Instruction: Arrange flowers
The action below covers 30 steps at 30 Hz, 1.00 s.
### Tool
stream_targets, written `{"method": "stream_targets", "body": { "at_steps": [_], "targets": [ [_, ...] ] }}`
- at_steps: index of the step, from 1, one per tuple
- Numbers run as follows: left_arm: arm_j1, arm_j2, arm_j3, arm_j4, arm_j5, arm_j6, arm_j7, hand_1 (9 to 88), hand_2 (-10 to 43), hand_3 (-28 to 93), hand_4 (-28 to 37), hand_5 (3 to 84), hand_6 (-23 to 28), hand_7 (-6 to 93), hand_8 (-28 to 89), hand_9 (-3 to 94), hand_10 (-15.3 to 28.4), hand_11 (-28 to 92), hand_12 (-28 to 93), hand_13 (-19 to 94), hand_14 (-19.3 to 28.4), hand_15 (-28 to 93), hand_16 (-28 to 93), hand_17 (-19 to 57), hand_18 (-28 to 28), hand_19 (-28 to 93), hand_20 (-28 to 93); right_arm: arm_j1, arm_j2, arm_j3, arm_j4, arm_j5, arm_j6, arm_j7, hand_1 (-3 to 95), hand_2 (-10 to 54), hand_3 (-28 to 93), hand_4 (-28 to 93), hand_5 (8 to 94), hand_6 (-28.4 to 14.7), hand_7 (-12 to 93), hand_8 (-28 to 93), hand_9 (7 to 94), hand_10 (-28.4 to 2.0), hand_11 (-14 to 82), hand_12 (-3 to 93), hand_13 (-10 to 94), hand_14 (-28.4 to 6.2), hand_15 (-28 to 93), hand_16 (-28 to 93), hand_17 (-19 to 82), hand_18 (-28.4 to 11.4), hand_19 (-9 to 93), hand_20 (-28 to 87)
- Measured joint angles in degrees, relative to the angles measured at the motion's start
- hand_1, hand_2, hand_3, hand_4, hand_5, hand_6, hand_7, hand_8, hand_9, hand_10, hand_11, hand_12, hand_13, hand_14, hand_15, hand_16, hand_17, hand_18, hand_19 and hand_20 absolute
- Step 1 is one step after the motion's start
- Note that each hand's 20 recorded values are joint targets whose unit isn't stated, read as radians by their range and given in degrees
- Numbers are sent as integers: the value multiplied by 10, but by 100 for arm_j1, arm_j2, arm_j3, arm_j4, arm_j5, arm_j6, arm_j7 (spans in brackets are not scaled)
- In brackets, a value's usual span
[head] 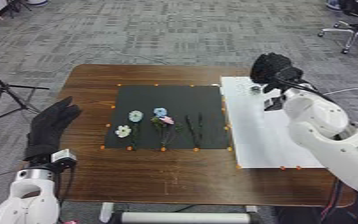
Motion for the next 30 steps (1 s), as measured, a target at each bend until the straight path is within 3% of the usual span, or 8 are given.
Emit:
{"method": "stream_targets", "body": {
  "at_steps": [6, 17, 30],
  "targets": [
    [0, 2, 0, 0, 0, -1, -7, 258, 16, 693, -281, 452, 37, 125, -67, 468, 143, 212, 130, 367, 185, 235, 4, 50, 142, 121, 193, 476, -800, -443, 235, 140, -15, -82, 639, -95, 568, -179, 790, 16, 176, 52, 832, -109, 32, 294, 785, -72, 652, 329, 367, -215, 711, 581],
    [-87, 30, 90, 48, 4, -18, -37, 259, 16, 694, -281, 452, 37, 125, -67, 471, 144, 212, 129, 367, 187, 235, 4, 50, 141, 121, 193, 471, -2135, -1093, 676, 66, -37, -228, 638, -95, 565, -176, 791, 18, 175, 53, 829, -107, 31, 292, 787, -72, 653, 330, 366, -215, 711, 581],
    [-133, 44, 113, 87, 4, -46, -73, 259, 16, 692, -280, 453, 37, 126, -67, 472, 141, 205, 129, 368, 186, 234, 4, 50, 141, 120, 193, 212, -2289, -1005, 773, -90, -348, -231, 626, -95, 571, -171, 780, 21, 178, 48, 816, -101, 27, 288, 774, -75, 654, 335, 356, -216, 706, 580]
  ]
}}
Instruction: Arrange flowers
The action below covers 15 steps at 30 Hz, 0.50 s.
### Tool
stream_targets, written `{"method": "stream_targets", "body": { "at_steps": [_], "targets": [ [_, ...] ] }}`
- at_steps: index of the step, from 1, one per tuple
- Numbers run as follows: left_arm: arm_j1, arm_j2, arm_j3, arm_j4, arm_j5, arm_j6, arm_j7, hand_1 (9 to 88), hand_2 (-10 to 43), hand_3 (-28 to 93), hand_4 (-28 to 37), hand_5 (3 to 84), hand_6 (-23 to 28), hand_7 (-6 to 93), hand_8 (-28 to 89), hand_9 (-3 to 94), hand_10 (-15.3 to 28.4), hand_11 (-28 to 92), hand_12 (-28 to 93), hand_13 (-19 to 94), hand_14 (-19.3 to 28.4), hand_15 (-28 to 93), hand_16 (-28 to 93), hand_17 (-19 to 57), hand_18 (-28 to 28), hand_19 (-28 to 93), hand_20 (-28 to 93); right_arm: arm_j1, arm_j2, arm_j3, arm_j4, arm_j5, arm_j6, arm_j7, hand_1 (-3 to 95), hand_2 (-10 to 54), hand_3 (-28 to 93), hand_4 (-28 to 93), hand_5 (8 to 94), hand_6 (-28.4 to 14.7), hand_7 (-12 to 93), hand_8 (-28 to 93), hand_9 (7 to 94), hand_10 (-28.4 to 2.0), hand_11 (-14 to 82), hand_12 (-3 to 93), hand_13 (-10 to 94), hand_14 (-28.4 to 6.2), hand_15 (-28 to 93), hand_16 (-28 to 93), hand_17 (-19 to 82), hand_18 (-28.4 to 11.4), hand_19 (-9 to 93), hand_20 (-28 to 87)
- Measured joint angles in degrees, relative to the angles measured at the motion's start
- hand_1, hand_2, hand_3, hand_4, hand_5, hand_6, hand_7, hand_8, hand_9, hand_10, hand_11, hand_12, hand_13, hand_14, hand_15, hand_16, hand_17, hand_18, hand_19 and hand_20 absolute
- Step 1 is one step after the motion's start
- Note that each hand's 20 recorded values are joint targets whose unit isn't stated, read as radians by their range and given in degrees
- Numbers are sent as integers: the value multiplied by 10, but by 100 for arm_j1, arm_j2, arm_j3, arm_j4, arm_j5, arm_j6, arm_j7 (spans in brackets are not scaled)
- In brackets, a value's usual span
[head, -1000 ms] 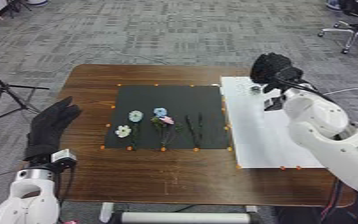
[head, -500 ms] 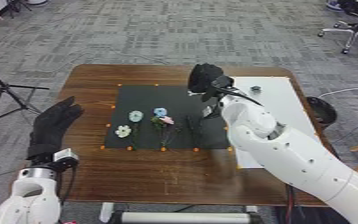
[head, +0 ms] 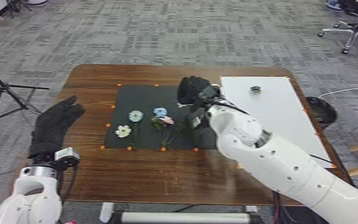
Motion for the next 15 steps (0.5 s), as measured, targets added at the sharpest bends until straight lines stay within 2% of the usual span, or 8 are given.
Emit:
{"method": "stream_targets", "body": {
  "at_steps": [11, 15],
  "targets": [
    [-29, -2, 12, 15, 2, -22, 9, 259, 15, 692, -280, 452, 37, 125, -67, 471, 141, 206, 129, 367, 186, 234, 5, 50, 141, 120, 193, -62, 11, 45, 196, -130, -195, -24, 606, -95, 571, -165, 767, 19, 175, 42, 791, -101, 46, 261, 765, -79, 646, 335, 348, -217, 696, 574],
    [-40, -2, 22, 23, 2, -23, 9, 259, 15, 693, -279, 451, 36, 126, -67, 470, 142, 206, 129, 366, 185, 233, 4, 50, 141, 120, 192, -62, 14, 72, 209, -139, -211, -28, 598, -95, 579, -169, 718, 13, 176, 39, 724, -107, 90, 211, 741, -84, 639, 333, 331, -212, 678, 566]
  ]
}}
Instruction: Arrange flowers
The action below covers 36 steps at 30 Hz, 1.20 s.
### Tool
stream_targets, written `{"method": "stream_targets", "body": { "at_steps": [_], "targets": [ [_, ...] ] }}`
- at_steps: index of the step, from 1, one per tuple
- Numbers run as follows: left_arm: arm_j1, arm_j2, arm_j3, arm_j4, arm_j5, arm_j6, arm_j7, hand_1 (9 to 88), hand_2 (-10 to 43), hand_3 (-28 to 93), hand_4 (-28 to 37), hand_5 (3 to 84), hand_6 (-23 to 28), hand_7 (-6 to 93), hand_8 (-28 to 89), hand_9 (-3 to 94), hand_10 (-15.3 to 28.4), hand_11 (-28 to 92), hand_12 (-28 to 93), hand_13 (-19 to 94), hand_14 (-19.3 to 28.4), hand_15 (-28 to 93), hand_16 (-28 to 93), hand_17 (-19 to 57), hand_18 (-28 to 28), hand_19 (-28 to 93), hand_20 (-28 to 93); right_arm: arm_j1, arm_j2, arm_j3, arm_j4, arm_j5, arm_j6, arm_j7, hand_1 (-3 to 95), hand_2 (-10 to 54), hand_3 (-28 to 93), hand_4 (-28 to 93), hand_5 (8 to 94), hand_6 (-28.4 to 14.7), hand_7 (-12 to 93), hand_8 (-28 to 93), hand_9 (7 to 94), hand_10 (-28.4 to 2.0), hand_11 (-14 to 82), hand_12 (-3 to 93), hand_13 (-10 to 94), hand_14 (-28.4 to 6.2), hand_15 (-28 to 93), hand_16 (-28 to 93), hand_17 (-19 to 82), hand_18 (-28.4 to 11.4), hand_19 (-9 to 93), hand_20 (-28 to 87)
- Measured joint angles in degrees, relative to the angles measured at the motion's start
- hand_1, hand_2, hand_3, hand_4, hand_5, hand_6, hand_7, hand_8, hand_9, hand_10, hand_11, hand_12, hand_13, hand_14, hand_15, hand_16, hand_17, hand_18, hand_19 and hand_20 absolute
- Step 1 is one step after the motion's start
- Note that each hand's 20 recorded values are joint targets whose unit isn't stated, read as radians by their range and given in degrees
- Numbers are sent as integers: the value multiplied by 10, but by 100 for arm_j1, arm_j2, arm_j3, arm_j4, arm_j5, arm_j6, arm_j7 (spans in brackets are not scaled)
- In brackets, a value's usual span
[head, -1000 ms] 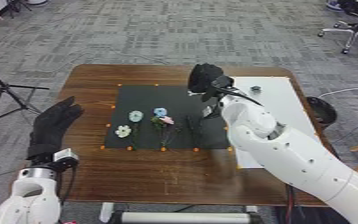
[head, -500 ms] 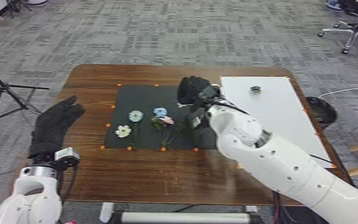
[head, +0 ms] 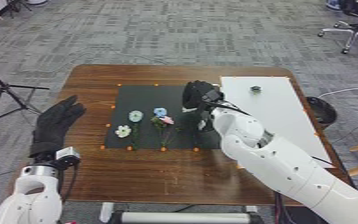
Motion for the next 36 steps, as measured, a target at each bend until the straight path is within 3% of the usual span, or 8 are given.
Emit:
{"method": "stream_targets", "body": {
  "at_steps": [12, 22, 24, 30, 32, 36],
  "targets": [
    [-11, 0, 3, 1, 36, -19, -3, 272, 1, 687, -259, 449, 35, 129, -68, 469, 141, 208, 129, 364, 185, 233, 5, 46, 142, 123, 194, 87, 179, 33, -130, 24, -291, -29, 530, -95, 614, -165, 649, 17, 180, 17, 643, -127, 113, 160, 700, -98, 642, 320, 303, -214, 662, 557],
    [2, 0, -11, -9, 45, -22, -4, 276, -7, 686, -256, 449, 35, 131, -69, 468, 140, 209, 127, 362, 185, 234, 4, 45, 141, 124, 193, 87, 489, 522, -790, 193, -518, -78, 500, -95, 646, -174, 635, 21, 178, -12, 625, -128, 105, 161, 682, -102, 637, 311, 289, -217, 652, 550],
    [3, 0, -11, -9, 45, -22, -3, 276, -7, 686, -256, 449, 35, 130, -69, 468, 140, 209, 127, 362, 185, 233, 4, 45, 141, 124, 193, 121, 523, 583, -796, 145, -456, -89, 476, -95, 669, -168, 610, 22, 175, -95, 609, -128, 98, 162, 677, -106, 634, 308, 284, -218, 650, 548],
    [3, -1, -12, -9, 47, -22, 0, 277, -6, 683, -257, 449, 34, 130, -69, 468, 140, 208, 126, 363, 184, 232, 4, 47, 142, 139, 202, 412, 564, 667, -222, -801, -90, -23, 427, -95, 678, -173, 481, -3, 132, -86, 490, -143, 62, 158, 645, -121, 601, 288, 260, -227, 635, 536],
    [4, -11, -18, -11, 47, -21, 3, 278, -6, 682, -255, 450, 35, 128, -69, 468, 140, 207, 127, 363, 184, 232, 5, 49, 143, 146, 207, 465, 548, 863, 36, -974, -398, 22, 415, -95, 679, -177, 447, -8, 117, -80, 449, -149, 53, 155, 636, -126, 600, 285, 254, -230, 635, 534],
    [18, -17, -28, -21, 47, -21, 5, 279, -7, 682, -252, 450, 34, 129, -68, 468, 140, 206, 128, 364, 184, 231, 5, 50, 143, 145, 207, 471, 506, 1462, 372, -1077, -1980, 124, 403, -95, 676, -181, 431, -12, 108, -75, 429, -153, 49, 154, 631, -129, 603, 281, 251, -232, 636, 532]
  ]
}}
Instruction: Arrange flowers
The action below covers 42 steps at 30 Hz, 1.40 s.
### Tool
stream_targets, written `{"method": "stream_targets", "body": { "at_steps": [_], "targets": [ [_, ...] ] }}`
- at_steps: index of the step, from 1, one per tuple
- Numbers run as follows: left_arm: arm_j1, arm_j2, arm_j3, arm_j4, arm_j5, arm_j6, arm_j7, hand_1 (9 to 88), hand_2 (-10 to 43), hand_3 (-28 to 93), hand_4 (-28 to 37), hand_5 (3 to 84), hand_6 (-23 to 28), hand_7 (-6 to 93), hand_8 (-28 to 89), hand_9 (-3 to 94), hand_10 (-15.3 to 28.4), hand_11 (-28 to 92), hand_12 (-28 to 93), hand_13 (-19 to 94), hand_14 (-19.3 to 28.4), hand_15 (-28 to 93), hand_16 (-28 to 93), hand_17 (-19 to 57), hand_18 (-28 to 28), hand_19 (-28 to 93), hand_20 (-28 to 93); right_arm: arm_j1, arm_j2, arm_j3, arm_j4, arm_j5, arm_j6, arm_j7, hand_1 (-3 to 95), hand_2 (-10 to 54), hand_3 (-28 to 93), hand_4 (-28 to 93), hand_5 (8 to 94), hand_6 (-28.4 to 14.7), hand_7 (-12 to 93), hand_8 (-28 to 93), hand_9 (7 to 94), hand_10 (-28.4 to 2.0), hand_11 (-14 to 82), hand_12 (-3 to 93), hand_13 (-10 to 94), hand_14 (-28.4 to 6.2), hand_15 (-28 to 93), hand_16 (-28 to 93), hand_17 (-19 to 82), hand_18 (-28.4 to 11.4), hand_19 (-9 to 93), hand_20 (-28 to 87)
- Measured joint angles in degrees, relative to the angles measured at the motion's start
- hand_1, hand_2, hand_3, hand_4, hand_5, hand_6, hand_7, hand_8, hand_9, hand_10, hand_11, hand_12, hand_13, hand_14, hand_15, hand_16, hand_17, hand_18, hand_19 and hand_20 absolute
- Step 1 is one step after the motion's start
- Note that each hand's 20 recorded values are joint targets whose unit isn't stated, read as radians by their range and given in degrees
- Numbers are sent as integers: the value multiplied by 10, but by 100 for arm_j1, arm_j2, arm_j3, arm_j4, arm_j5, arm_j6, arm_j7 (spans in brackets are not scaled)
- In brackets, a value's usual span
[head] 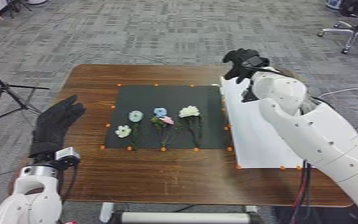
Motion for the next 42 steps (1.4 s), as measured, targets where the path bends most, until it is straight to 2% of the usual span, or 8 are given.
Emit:
{"method": "stream_targets", "body": {
  "at_steps": [3, 10, 14, 21, 24, 30, 38, 42],
  "targets": [
    [10, 0, -5, -2, 0, 0, 0, 280, -7, 681, -251, 450, 34, 129, -68, 468, 140, 206, 128, 364, 184, 230, 5, 49, 143, 144, 207, -18, 5, 222, 203, -154, -745, 69, 402, -95, 675, -182, 431, -12, 107, -73, 427, -154, 49, 154, 632, -130, 609, 277, 251, -233, 637, 532],
    [32, 0, -18, -14, 0, 0, -3, 280, -8, 681, -250, 450, 34, 129, -68, 468, 140, 206, 129, 364, 184, 231, 6, 48, 143, 142, 206, -321, 0, 509, 461, -594, -710, 149, 419, -95, 675, -187, 447, -5, 120, -73, 448, -151, 55, 156, 642, -126, 627, 274, 260, -234, 651, 536],
    [34, 0, -18, -15, 0, -2, -6, 281, -8, 680, -250, 450, 34, 129, -68, 468, 140, 205, 128, 364, 184, 231, 6, 48, 143, 141, 205, -479, -39, 667, 642, -620, -594, 230, 459, -95, 670, -192, 489, 4, 142, -84, 512, -138, 73, 159, 669, -115, 640, 273, 284, -228, 669, 538],
    [25, 0, -5, -12, 3, -22, -16, 281, -7, 679, -250, 451, 34, 129, -68, 468, 140, 205, 128, 362, 185, 231, 6, 48, 143, 140, 206, -696, -44, 614, 916, -739, 477, 322, 517, -95, 647, -196, 591, 23, 178, -108, 646, -122, 123, 156, 716, -94, 648, 282, 318, -219, 684, 540],
    [22, 0, -1, -10, 4, -35, -16, 281, -7, 679, -249, 451, 35, 129, -68, 468, 140, 206, 129, 363, 185, 231, 6, 48, 143, 140, 206, -784, -38, 572, 960, -803, 710, 314, 549, -95, 609, -206, 633, 20, 186, -19, 706, -115, 143, 161, 735, -90, 661, 302, 328, -217, 686, 546],
    [2, 0, 6, -3, 5, -47, -23, 282, -6, 678, -250, 452, 35, 129, -68, 468, 139, 207, 129, 363, 185, 233, 5, 48, 143, 140, 205, -888, 65, 302, 972, -734, 1357, 279, 594, -95, 547, -186, 728, 24, 191, 25, 814, -98, 81, 270, 759, -85, 692, 317, 343, -216, 691, 553],
    [-4, 0, 9, -5, 5, -48, -17, 282, -5, 678, -249, 451, 36, 127, -68, 468, 140, 207, 129, 362, 185, 232, 5, 47, 143, 140, 206, -823, 254, -164, 999, -502, 2159, 146, 606, -95, 550, -172, 784, 27, 189, 39, 878, -102, 83, 295, 784, -79, 695, 326, 359, -219, 699, 561],
    [4, 0, -6, -17, 5, -47, -17, 281, -4, 678, -250, 451, 36, 128, -68, 469, 141, 207, 129, 363, 186, 234, 5, 47, 143, 140, 206, -889, 542, -219, 377, 133, 2337, 396, 607, -95, 553, -168, 793, 21, 184, 43, 882, -105, 83, 296, 786, -79, 695, 330, 363, -221, 703, 562]
  ]
}}
